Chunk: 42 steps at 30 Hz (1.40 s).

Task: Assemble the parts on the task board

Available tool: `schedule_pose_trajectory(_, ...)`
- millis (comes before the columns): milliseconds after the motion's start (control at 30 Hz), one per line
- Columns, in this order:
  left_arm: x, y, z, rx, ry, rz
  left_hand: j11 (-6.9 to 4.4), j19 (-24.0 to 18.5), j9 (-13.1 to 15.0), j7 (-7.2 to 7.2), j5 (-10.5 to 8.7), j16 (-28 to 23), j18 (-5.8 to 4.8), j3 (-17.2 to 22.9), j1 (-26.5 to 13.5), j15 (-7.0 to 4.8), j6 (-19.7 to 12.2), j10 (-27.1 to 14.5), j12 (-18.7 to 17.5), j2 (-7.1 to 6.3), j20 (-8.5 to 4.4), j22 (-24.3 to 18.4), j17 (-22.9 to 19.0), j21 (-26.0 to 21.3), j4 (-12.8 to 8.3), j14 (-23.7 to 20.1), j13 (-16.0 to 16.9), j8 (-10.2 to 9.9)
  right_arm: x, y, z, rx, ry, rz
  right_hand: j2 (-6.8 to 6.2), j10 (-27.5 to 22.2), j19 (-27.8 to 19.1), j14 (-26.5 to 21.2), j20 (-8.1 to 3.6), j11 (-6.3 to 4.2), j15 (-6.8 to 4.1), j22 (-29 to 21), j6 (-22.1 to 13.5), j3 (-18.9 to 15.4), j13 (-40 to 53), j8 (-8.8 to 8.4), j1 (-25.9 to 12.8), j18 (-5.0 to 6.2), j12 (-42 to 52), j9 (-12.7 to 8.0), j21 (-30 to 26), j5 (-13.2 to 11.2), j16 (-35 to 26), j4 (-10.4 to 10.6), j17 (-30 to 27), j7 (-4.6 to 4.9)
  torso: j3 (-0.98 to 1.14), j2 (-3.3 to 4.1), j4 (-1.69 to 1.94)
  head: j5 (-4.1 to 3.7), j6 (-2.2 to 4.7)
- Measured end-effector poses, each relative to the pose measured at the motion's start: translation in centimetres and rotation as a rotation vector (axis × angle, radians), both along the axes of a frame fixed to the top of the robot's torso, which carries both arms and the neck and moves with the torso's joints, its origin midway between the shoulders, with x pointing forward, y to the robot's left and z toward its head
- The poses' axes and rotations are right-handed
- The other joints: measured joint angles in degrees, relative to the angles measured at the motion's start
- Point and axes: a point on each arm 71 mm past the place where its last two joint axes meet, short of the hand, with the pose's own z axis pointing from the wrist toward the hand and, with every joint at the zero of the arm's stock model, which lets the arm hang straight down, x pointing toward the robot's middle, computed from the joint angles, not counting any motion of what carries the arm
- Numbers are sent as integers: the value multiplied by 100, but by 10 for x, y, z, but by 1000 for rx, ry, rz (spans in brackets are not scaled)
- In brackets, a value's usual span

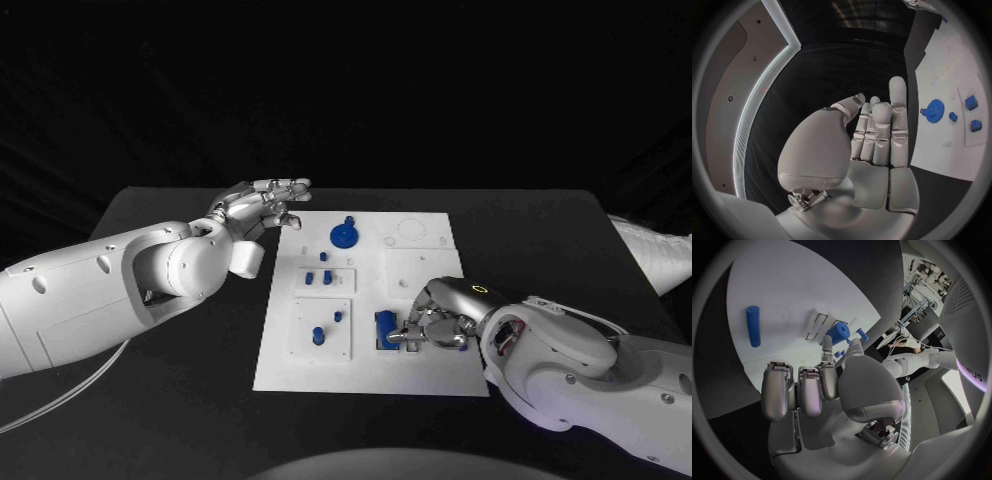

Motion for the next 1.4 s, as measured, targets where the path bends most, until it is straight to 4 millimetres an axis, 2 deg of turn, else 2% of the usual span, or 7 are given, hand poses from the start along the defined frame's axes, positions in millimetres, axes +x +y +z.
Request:
schedule_pose_trajectory(133,0,0,0,0,1,0,0,0,0,0,0,0,0,0,0,0,0,0,0,0,0,0,0,0,0,0,0,0,2,-1,-3,-12,10,-1,25,-14,0,-9,0,26,12,0,-20,94,57,-21,209,0,-5,46,0,0,0,-156,0,-20,0,3,7,-1,-1)
schedule_pose_trajectory(233,0,0,0,0,1,-1,0,0,0,0,0,0,0,0,0,0,0,0,0,0,0,0,0,0,0,0,-1,0,5,0,-5,-18,15,1,49,-16,0,-17,0,28,21,0,-20,151,218,-33,233,0,-25,68,0,-95,0,-213,0,-20,-3,6,10,-2,-5)
schedule_pose_trajectory(533,0,0,0,0,2,-2,0,0,0,0,0,0,0,0,0,0,0,0,0,0,0,0,0,0,0,0,-1,0,10,13,-12,-28,36,26,54,-11,0,-17,0,25,23,6,-20,205,218,-44,238,0,-26,87,0,-130,0,-233,-1,-20,-1,8,14,3,-18)
schedule_pose_trajectory(767,0,0,0,1,3,-3,0,0,0,-20,0,0,0,0,0,0,-20,0,0,0,0,0,-15,-21,0,0,-1,0,11,16,-13,-38,47,41,-131,-10,0,-10,0,26,30,5,-39,157,218,-66,426,0,-26,140,0,-269,0,-314,-1,0,-3,3,14,13,-25)
schedule_pose_trajectory(900,0,0,-1,1,4,-2,0,0,0,-20,0,0,0,0,0,0,-20,0,0,0,0,0,-15,-21,0,0,-1,0,10,14,-14,-49,53,43,-166,-9,0,-17,1,27,41,-3,-39,195,221,-66,536,0,-24,168,0,-382,0,-387,-1,0,-3,3,12,14,-29)
schedule_pose_trajectory(1267,0,1,-1,2,6,-1,-1,-3,0,-21,0,0,0,0,0,0,-20,-41,22,0,3,0,-20,-21,0,0,-2,0,7,3,-12,-45,43,31,-171,-9,0,-17,0,27,42,-21,-40,194,221,-103,540,0,-53,190,0,-403,0,-386,3,1,-3,-2,4,-16,-20)
schedule_pose_trajectory(1400,0,2,-1,2,6,-1,-1,-20,0,-21,0,0,0,0,0,0,-20,-41,22,0,20,0,-20,-21,0,0,-2,0,3,-8,-6,-19,23,14,-175,-9,0,-17,1,28,42,-73,-100,202,221,-174,536,0,-82,196,-43,-403,0,-310,3,60,-3,-4,4,-35,-3)
